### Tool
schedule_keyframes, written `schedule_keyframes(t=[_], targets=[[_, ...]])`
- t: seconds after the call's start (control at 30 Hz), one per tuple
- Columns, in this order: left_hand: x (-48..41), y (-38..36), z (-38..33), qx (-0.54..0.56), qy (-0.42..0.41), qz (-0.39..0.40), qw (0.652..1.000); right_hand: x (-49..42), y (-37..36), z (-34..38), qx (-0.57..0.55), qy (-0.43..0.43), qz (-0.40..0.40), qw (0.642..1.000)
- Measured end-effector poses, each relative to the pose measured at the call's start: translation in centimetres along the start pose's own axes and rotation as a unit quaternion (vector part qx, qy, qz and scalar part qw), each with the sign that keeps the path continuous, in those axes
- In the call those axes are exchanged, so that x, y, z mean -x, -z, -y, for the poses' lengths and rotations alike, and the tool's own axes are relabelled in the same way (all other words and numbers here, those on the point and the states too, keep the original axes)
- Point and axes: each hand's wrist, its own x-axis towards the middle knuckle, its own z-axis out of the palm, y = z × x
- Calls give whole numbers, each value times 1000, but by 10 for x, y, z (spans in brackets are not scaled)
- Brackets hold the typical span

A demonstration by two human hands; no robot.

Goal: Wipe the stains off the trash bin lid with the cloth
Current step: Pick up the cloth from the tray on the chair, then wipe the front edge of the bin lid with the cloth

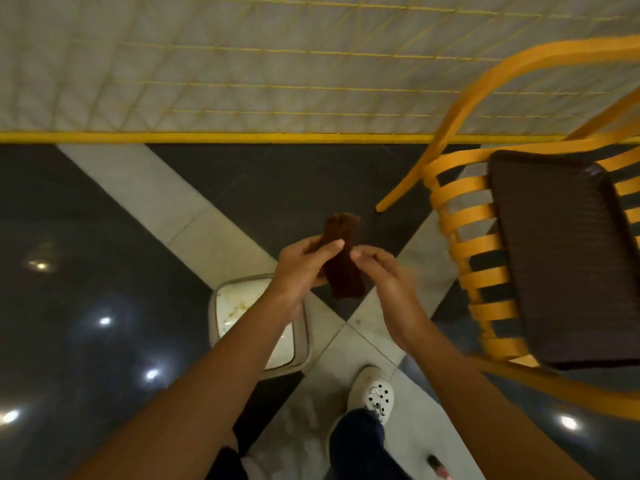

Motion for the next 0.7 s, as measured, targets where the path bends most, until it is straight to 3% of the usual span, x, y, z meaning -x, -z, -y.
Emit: schedule_keyframes(t=[0.2,0.33,0.43,0.5,0.6,0.7], targets=[[-1,51,42,-12,-67,-70,995,-11,-60,-45,-30,-29,98,994],[-11,72,71,-46,-110,-38,992,-26,-82,-86,-19,13,57,998],[-16,87,89,-194,-170,-40,965,-33,-87,-112,-42,16,25,999],[-15,101,97,-252,-220,-83,939,-38,-87,-118,-49,30,8,998],[-3,130,115,-249,-278,-178,910,-36,-81,-125,-44,60,-40,996],[7,160,145,-278,-281,-256,882,-29,-72,-138,20,73,-89,993]])
